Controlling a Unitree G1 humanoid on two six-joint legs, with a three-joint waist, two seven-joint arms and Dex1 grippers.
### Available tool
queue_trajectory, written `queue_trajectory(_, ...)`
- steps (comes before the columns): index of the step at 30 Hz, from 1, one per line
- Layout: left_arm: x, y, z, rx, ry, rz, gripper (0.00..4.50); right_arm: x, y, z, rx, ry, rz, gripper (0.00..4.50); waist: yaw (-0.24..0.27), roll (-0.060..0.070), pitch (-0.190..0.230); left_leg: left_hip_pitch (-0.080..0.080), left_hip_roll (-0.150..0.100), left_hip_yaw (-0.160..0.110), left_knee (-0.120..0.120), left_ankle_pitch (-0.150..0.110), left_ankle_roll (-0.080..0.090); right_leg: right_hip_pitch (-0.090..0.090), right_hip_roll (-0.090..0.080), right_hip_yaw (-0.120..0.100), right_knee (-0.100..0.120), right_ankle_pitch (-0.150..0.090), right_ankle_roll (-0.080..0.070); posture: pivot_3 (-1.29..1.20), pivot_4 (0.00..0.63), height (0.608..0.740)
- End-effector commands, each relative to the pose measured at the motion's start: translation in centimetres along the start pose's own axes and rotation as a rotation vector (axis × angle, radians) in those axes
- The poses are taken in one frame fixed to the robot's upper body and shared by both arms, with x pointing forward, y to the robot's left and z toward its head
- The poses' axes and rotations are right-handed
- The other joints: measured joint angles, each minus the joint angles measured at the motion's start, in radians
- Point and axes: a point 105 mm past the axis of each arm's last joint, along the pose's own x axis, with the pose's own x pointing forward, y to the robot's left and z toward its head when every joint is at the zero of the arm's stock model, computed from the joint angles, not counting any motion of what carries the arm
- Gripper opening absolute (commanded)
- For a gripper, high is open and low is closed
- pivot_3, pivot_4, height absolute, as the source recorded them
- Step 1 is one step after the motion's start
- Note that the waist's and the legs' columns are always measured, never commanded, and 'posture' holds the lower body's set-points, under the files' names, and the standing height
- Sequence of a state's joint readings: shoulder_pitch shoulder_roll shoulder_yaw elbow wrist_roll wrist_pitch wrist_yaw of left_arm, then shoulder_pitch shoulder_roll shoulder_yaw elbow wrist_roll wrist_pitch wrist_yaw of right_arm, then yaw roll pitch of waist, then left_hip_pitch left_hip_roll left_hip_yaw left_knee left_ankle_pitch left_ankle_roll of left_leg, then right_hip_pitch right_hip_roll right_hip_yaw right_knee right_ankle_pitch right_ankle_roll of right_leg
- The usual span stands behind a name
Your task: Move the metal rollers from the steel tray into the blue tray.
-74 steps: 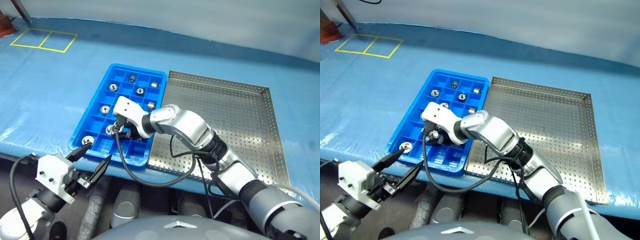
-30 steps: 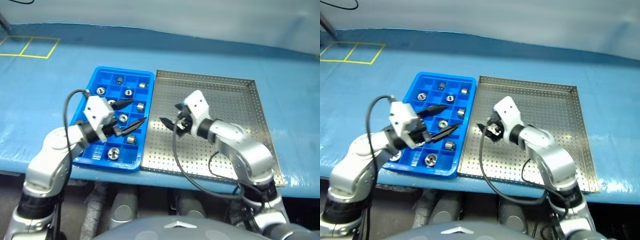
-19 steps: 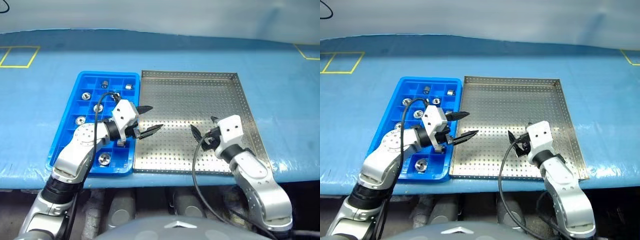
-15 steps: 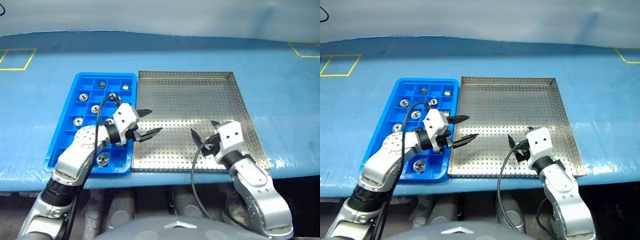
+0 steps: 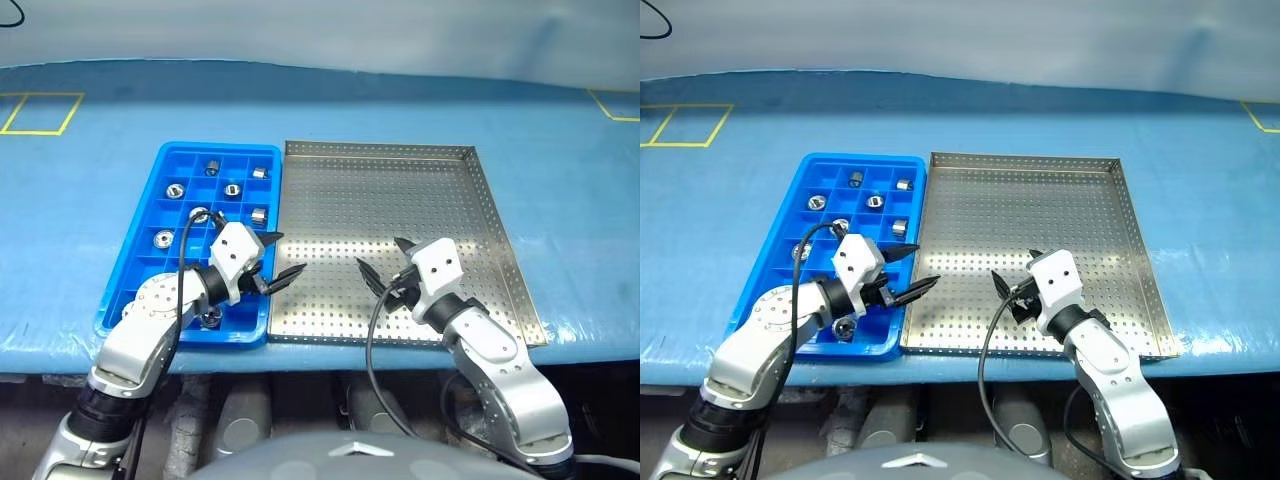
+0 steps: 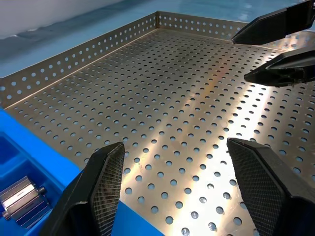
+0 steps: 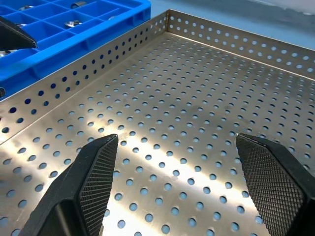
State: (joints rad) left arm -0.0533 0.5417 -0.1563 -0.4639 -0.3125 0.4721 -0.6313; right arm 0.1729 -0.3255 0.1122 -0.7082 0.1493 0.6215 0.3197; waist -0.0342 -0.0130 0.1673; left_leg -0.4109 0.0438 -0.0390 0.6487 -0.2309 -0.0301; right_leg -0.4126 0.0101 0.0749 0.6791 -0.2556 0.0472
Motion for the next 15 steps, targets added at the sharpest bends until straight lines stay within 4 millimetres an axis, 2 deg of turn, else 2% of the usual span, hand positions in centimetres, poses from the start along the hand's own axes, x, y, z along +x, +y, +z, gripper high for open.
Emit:
queue_trajectory(1, -0.61, 0.19, 1.32, 0.049, -0.036, 0.028, 3.64, 0.1, 0.17, 0.6, -0.006, -0.021, 0.023, 4.02, 0.007, 0.0, 0.0, 0.0, 0.0, 0.0, 0.0, 0.0, 0.0, 0.0, 0.0, 0.0, 0.0, 0.0, 0.0, 0.06, 0.15, 0.74)
queue_trajectory(15, -0.91, 0.15, 1.39, 0.033, -0.054, 0.056, 3.64, 0.0, 0.8, 0.34, -0.002, 0.003, 0.066, 4.02, 0.022, 0.0, 0.0, 0.0, 0.0, 0.0, 0.001, 0.0, 0.0, 0.001, 0.0, 0.0, 0.0, 0.0, 0.0, 0.07, 0.15, 0.74)
